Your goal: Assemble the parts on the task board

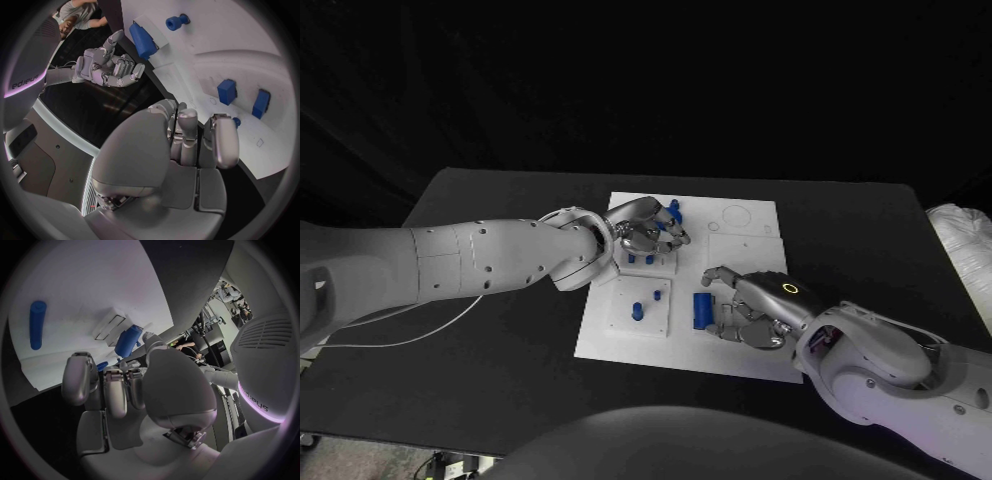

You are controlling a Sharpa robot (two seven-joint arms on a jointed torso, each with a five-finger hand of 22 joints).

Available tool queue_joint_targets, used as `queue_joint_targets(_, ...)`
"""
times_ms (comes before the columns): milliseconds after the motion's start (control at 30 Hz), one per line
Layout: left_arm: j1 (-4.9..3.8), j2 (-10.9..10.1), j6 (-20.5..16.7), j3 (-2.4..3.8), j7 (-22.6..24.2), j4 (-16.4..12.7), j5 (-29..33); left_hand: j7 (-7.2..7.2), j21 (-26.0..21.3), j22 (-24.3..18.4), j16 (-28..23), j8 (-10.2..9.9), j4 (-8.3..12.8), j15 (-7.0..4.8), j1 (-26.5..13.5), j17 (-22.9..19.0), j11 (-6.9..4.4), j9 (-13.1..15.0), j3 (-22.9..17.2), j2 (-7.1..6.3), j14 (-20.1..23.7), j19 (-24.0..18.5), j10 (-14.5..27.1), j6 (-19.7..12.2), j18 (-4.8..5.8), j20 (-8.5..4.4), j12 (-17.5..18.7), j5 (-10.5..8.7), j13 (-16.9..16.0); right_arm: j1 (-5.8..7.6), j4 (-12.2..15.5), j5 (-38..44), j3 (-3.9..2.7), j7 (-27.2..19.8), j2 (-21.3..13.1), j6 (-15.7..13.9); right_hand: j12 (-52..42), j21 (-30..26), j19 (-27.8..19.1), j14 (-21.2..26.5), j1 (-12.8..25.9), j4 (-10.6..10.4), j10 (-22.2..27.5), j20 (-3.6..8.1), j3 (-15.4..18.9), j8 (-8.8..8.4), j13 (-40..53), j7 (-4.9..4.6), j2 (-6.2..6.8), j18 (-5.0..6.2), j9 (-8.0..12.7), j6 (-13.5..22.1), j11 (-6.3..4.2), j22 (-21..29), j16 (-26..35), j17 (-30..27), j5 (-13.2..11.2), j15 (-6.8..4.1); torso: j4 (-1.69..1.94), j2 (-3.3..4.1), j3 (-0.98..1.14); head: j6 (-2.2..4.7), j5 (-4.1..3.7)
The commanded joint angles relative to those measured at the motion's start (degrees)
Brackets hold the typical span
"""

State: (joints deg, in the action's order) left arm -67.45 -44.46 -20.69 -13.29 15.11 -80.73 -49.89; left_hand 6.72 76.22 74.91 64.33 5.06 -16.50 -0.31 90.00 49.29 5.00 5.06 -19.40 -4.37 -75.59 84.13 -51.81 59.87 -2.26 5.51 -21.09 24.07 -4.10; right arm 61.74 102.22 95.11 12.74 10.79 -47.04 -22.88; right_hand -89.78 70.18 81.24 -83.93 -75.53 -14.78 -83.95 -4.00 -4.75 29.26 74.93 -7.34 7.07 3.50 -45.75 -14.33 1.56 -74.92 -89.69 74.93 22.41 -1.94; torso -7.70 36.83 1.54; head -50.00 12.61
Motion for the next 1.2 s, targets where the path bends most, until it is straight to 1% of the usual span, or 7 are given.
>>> queue_joint_targets(33, 0.01, 0.1, 0.2, 0.04, 0.4, -0.2, 0.1, 0.15, -0.4, 11.0, 0.2, 0.2, 0.0, 0.24, 0.6, 0.0, -0.05, 0.1, -0.4, -0.01, 0.1, -0.1, -0.3, 0.4, -0.81, 0.43, -0.3, -0.36, 0.0, -0.17, -0.1, 0.5, 0.00, 0.4, 0.2, 2.5, -0.2, -0.3, 0.0, -6.1, -0.8, 0.4, -6.1, -0.27, 0.1, 0.35, 15.1, -0.01, 0.08, 0.74, 0.4, 0.8, 0.19, -9.4, -0.3, 15.1, 0.6, 0.12, 0.05, 0.01, 0.01, 0.00, -0.01)
queue_joint_targets(67, 0.01, 0.1, 0.2, 0.04, 0.5, -0.2, 0.1, 0.15, -0.4, 11.0, 0.2, 0.2, 0.0, 0.24, 0.6, 0.0, -0.05, 0.1, -0.4, -0.01, 0.1, -0.1, -0.3, 0.4, -0.81, 0.43, -0.3, -0.36, 0.0, -0.21, -0.2, 0.4, 0.00, 0.4, 0.2, 2.7, -0.2, -0.3, 0.0, -6.1, -0.7, 0.4, -6.1, -0.28, 0.2, 0.34, 15.1, -0.05, 0.18, 0.75, 0.6, 1.1, 0.22, -9.4, -0.3, 15.1, 0.5, 0.13, 0.01, 0.01, 0.00, 0.00, 0.06)
queue_joint_targets(167, 0.01, 0.1, 0.2, 0.04, 0.6, -0.2, 0.1, 0.16, -0.4, 11.0, 0.2, 0.2, 0.1, 0.25, 0.7, -0.1, -0.04, 0.1, -0.7, 0.03, 0.1, -0.1, -0.3, 0.4, -0.81, 0.44, -0.3, -0.36, 0.0, -0.33, -0.4, 0.3, 0.00, 0.6, 0.3, 3.3, -0.2, -0.4, 0.0, -6.1, -0.4, 0.1, -6.1, -0.36, 0.4, 0.57, 15.1, -0.23, 0.46, 0.76, 1.5, 2.1, 0.36, -9.4, -0.3, 15.1, -1.1, 0.24, 0.00, 0.00, -0.01, 0.00, 0.08)
queue_joint_targets(333, 0.01, 0.1, 0.3, 0.04, 0.7, -0.2, 0.2, 0.17, -0.4, 11.0, 0.2, 0.2, 0.1, 0.25, 0.8, -0.1, -0.03, 0.1, -0.9, 0.05, 0.1, -0.1, -0.3, 0.4, -0.81, 0.45, -0.3, -0.37, 0.1, -0.48, -0.7, 0.1, 0.00, 0.6, 0.4, 3.7, -0.2, -0.6, -0.1, -6.1, -0.5, 0.1, -6.1, -0.40, 0.3, 0.75, 15.1, -0.29, 0.44, 0.79, 1.8, 2.3, 0.42, -9.3, -0.3, 15.1, -1.4, 0.29, 0.01, -0.03, -0.01, 0.00, 0.21)
queue_joint_targets(533, 0.01, 0.1, 0.4, 0.04, 0.6, -0.1, 0.2, 0.18, -0.4, 11.0, 0.2, 0.2, 0.1, 0.25, 0.9, -0.1, -0.03, 0.1, -1.0, 0.07, 0.1, -0.1, -0.3, 0.4, -0.82, 0.46, -0.3, -0.37, 0.1, -0.53, -1.2, -0.4, 0.00, 0.5, 0.7, 4.3, -0.2, -0.7, -0.1, -6.1, -1.0, 0.5, -6.1, -0.51, -0.2, 2.54, 15.1, -0.34, 0.03, 0.80, 2.9, 1.8, 0.48, -9.3, -0.3, 15.1, 1.3, 0.39, 0.00, -0.02, -0.02, 0.00, 0.10)
queue_joint_targets(900, 0.01, 0.2, 0.5, 0.04, 0.5, -0.1, 0.2, 0.19, -0.4, 11.0, 0.2, 0.2, 0.1, 0.26, 0.9, -0.2, -0.02, 0.1, -1.1, 0.08, 0.1, -0.1, -0.3, 0.4, -0.83, 0.46, -0.3, -0.37, 0.1, -0.55, -1.8, -1.1, 0.00, 0.3, 1.1, 3.9, -0.2, -0.5, 0.0, -6.1, -0.3, 1.2, -6.1, -0.37, -1.2, 7.28, 15.1, 0.04, -0.56, 0.78, 4.5, -1.0, 0.17, -9.4, -0.3, 15.1, 8.9, 0.14, -0.01, -0.01, -0.02, 0.00, -0.01)
queue_joint_targets(1200, 0.02, 0.3, 0.6, 0.04, 0.3, 0.0, 0.2, 0.21, -0.5, 11.0, 0.1, 0.2, 0.1, 0.27, 1.0, -0.3, -0.01, 0.1, -1.2, 0.11, 0.2, -0.1, -0.2, 0.3, -0.84, 0.47, -0.3, -0.37, 0.1, -0.56, -2.0, -2.4, 0.00, 0.0, 1.1, 3.0, -0.2, -0.7, 0.0, -6.1, 1.0, 0.8, -6.1, -0.26, -2.0, 8.92, 15.1, 0.21, -1.46, 0.81, 5.4, -2.1, 0.01, -9.4, -0.3, 15.1, 11.0, 0.00, 0.00, 0.01, 0.01, 0.00, -0.04)
